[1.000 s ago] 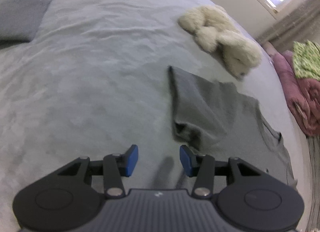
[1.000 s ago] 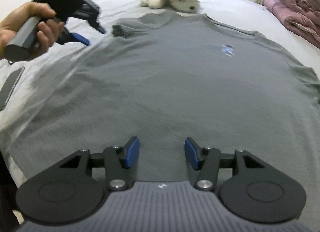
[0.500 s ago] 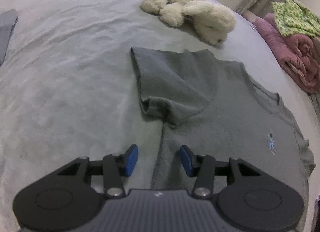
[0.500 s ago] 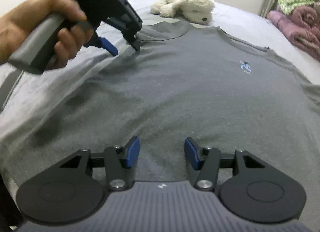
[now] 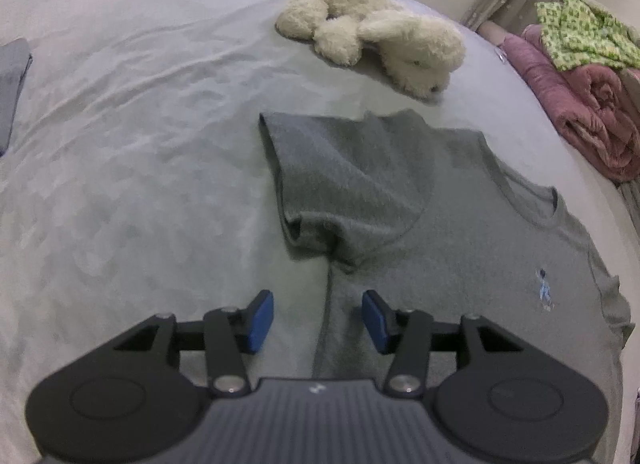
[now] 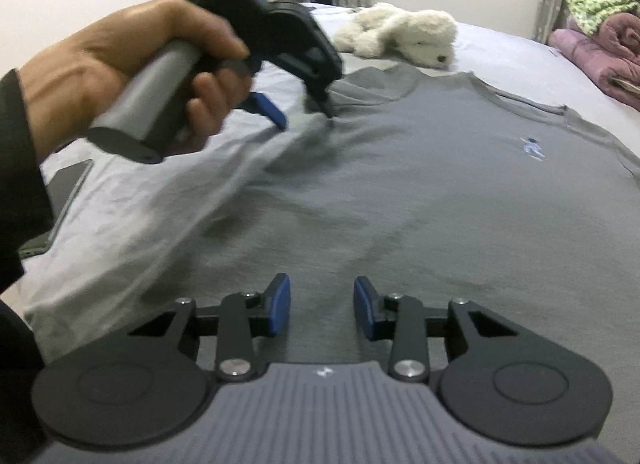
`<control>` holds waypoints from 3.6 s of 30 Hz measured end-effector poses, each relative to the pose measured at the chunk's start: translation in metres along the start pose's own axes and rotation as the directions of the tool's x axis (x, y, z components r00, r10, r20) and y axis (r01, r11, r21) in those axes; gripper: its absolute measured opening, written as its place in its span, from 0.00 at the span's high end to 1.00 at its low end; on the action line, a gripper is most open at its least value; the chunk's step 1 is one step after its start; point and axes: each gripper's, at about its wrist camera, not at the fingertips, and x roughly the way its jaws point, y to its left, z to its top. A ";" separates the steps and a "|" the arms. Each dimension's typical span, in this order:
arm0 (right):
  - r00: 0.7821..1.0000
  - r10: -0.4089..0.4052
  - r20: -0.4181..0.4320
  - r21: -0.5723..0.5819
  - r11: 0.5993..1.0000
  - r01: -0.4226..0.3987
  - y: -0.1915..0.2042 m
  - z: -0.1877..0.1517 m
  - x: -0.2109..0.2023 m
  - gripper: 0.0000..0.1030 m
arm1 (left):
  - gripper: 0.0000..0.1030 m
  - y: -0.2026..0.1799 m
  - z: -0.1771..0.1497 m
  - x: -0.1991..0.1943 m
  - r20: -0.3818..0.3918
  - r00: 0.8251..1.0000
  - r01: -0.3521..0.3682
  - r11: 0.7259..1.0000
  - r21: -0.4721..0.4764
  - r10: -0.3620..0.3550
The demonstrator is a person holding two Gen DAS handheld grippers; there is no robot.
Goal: Fold clothes
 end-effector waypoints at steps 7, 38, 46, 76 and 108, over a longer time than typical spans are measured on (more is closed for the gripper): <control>0.997 0.074 0.014 -0.014 0.997 -0.074 0.034 0.004 -0.004 0.64 | 0.51 0.044 0.017 -0.002 0.075 0.991 0.125 0.970 -0.210 -0.112; 0.958 0.283 -0.041 0.214 0.939 -0.268 0.042 -0.009 -0.024 0.96 | 0.48 0.068 0.034 0.010 0.094 0.972 0.236 0.922 -0.307 -0.217; 0.942 0.334 0.010 0.231 0.916 -0.327 0.036 -0.012 -0.038 0.96 | 0.48 0.079 0.067 0.043 0.134 0.959 0.279 0.902 -0.329 -0.248; 0.886 0.415 0.206 0.440 0.770 -0.462 -0.020 -0.038 -0.072 0.96 | 0.97 -0.044 0.114 0.012 0.189 0.970 0.178 0.975 -0.130 -0.152; 0.934 0.306 0.184 0.677 0.650 -0.346 -0.094 -0.106 -0.089 0.94 | 0.97 -0.241 0.071 0.094 0.069 0.997 0.013 0.989 0.149 -0.023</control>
